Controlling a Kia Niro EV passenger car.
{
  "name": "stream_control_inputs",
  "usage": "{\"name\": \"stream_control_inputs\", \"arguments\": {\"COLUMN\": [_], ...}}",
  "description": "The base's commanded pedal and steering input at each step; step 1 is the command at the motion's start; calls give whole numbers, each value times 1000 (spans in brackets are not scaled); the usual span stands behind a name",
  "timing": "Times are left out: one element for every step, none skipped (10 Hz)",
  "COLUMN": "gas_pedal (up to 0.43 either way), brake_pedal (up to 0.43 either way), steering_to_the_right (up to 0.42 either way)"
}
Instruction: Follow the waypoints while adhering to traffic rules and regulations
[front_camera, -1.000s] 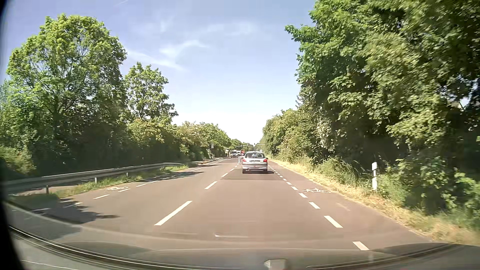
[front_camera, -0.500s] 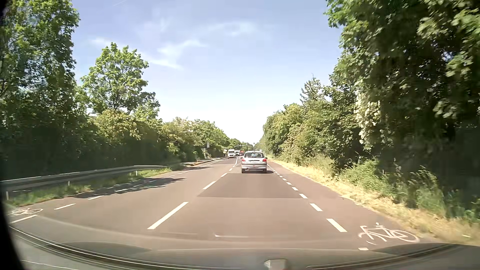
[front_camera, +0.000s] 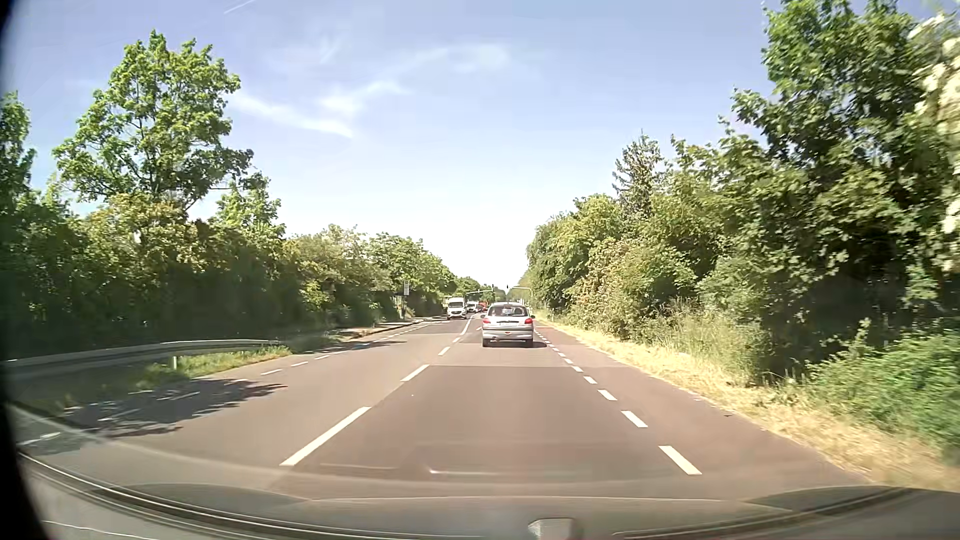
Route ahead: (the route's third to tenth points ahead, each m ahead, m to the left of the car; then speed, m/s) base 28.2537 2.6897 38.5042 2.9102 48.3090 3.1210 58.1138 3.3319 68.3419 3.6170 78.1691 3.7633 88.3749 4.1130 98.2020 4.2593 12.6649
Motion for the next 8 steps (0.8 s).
{"name": "stream_control_inputs", "arguments": {"gas_pedal": [0, 0, 0, 0, 0, 0, 0, 0], "brake_pedal": [49, 55, 61, 73, 73, 79, 85, 104], "steering_to_the_right": [1, 1, 1, 1, 1, 1, 1, 1]}}
